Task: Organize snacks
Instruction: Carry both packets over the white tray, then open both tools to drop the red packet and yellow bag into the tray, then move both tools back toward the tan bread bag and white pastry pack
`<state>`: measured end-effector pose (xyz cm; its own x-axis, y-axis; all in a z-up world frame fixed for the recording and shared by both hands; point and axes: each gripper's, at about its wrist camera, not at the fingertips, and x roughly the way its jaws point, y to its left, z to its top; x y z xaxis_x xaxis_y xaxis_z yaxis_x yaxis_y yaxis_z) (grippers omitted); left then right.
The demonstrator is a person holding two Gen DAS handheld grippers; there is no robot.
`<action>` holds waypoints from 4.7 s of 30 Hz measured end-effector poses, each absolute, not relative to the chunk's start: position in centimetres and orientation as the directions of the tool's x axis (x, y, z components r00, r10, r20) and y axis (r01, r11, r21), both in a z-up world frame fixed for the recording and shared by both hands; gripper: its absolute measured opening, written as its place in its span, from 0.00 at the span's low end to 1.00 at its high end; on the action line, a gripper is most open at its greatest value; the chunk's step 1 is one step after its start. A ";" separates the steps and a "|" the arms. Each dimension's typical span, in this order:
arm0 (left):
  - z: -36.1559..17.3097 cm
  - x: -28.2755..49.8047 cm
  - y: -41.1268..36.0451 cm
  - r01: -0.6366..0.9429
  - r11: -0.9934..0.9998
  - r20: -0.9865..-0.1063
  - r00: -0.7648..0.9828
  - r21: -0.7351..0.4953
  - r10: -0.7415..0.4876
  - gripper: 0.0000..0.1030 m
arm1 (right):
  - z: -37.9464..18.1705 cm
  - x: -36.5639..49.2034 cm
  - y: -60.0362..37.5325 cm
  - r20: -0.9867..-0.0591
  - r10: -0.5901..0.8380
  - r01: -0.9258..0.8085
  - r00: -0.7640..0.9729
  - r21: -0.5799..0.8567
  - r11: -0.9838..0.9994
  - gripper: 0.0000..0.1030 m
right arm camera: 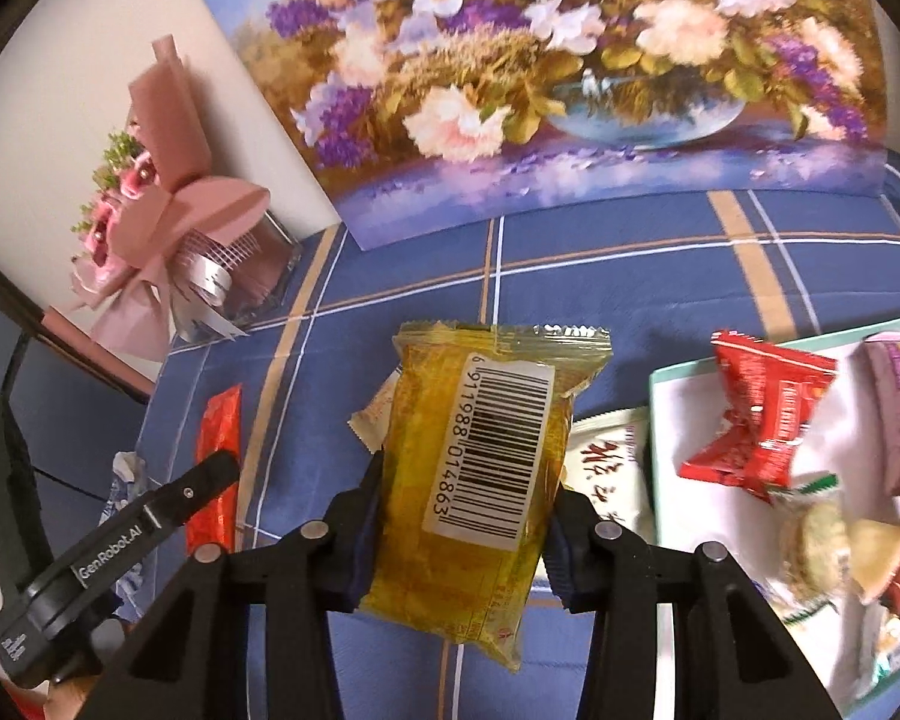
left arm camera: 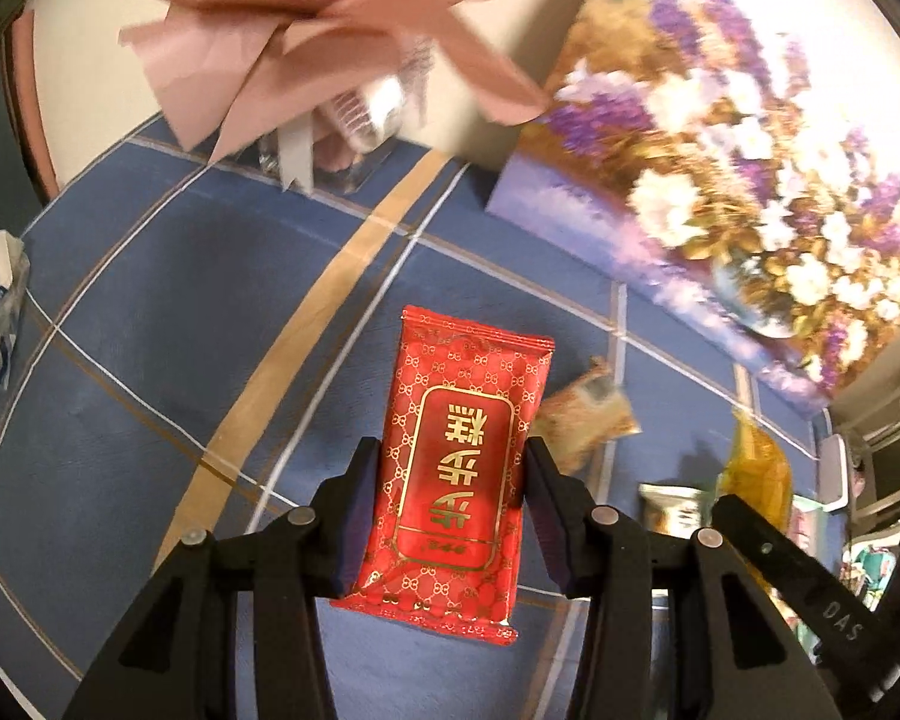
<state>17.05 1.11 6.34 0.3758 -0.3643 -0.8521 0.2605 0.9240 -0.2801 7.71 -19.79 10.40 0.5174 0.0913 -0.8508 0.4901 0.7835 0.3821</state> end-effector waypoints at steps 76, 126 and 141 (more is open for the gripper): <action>5.7 4.6 -20.4 0.565 0.778 -0.891 0.154 -0.276 -0.427 0.64 | 9.6 -11.4 -39.1 -0.932 -0.150 0.863 0.329 0.233 0.447 0.81; 8.9 7.8 -6.5 0.218 0.976 -0.910 0.408 0.016 -0.076 0.99 | 12.5 -4.3 -27.6 -0.898 -0.161 0.723 0.409 0.212 0.657 1.00; 7.2 11.4 -2.0 0.118 0.993 -0.947 0.319 0.005 -0.033 0.99 | 12.5 -1.3 -24.0 -0.910 -0.197 0.662 0.364 0.104 0.742 1.00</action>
<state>11.38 -2.03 7.24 0.3191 -0.0332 -0.9471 0.1181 0.9930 0.0050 -1.33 -24.03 12.54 0.3642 -0.1972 -0.9102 0.6624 0.7418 0.1043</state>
